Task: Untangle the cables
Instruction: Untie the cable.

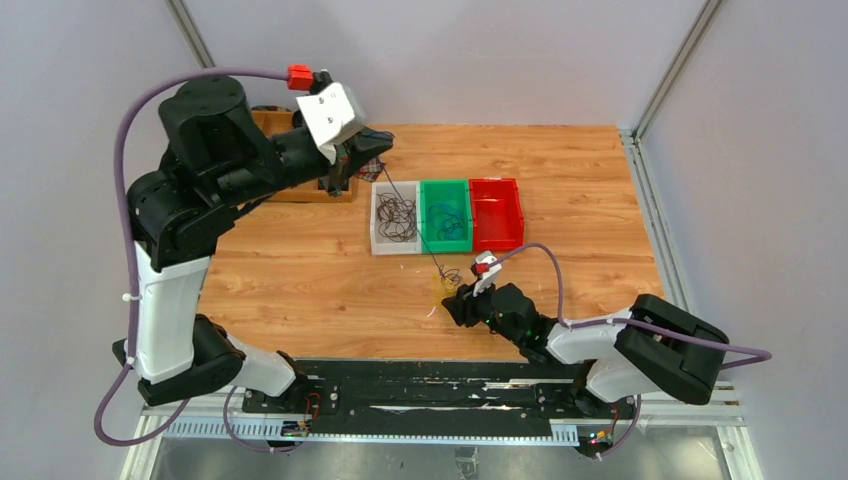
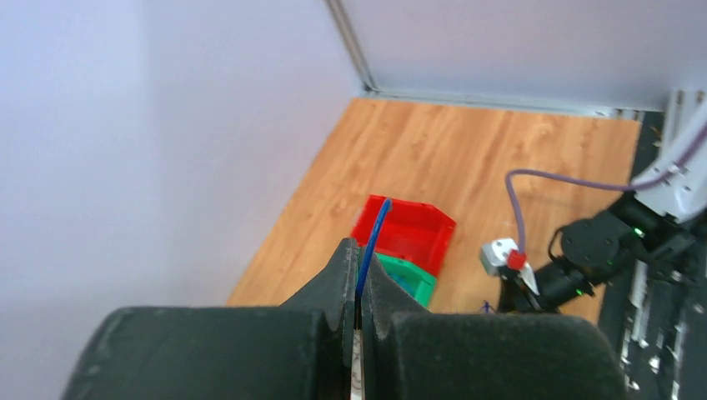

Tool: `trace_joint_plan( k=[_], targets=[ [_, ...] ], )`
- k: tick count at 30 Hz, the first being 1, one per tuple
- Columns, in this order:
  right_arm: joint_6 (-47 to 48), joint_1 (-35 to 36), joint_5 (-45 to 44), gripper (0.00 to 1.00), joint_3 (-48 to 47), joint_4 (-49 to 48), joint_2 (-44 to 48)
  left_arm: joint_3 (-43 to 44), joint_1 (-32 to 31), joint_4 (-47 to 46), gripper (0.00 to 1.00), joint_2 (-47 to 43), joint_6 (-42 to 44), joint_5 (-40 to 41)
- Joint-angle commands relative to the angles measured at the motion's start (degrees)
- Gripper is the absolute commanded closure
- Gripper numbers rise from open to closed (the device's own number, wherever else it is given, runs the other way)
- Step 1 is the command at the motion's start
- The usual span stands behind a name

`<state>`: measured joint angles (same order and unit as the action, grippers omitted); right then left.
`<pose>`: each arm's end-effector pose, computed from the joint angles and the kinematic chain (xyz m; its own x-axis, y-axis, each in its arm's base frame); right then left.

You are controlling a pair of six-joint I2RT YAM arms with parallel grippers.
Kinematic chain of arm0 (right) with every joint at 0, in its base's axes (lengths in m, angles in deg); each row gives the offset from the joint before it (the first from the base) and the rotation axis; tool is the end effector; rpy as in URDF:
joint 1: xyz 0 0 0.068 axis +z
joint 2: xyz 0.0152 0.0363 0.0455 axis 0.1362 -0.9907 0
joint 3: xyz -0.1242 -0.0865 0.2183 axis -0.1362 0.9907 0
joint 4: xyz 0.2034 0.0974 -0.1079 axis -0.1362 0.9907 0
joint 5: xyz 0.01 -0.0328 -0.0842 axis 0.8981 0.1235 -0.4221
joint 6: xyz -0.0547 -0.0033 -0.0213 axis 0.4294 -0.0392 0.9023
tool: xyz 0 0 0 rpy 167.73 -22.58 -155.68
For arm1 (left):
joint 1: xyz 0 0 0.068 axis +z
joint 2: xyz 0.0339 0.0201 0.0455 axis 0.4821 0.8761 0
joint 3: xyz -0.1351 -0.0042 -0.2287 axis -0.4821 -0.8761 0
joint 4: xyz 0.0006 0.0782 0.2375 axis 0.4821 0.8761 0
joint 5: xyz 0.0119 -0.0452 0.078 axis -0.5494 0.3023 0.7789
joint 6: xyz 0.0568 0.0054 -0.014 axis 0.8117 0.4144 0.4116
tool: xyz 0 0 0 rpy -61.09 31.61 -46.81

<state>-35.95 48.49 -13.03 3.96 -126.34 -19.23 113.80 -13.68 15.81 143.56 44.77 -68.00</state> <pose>0.1339 0.1911 0.1564 -0.3728 0.0720 -0.9251 -0.6660 0.6734 0.3208 0.1211 -0.1297 0.5779 0.2360 0.2464 -0.9400 0.8496 0.4173 0.3227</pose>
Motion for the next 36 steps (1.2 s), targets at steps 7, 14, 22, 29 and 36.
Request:
trace_joint_plan(
  k=[7,14,22,29,36],
  targets=[
    [-1.9,0.8,-2.2,0.61,1.2,0.4,-3.7,2.3,-0.1,-20.5,1.00,-3.0,2.3,18.8],
    [-2.1,0.8,-4.0,0.69,1.8,1.9,-3.4,0.0,-0.1,-26.5,1.00,-4.2,3.4,25.1],
    [-3.2,0.8,-8.2,0.68,4.6,5.5,1.1,-2.4,-0.1,-41.8,1.00,-5.6,10.6,40.1],
    [-2.3,0.8,-10.2,0.58,5.2,13.8,11.0,-3.7,-0.1,-45.4,1.00,-6.5,13.3,42.0],
    [1.0,0.8,-9.0,0.38,1.6,25.6,23.3,-3.5,-0.1,-37.0,1.00,-6.4,10.7,33.9]
  ],
)
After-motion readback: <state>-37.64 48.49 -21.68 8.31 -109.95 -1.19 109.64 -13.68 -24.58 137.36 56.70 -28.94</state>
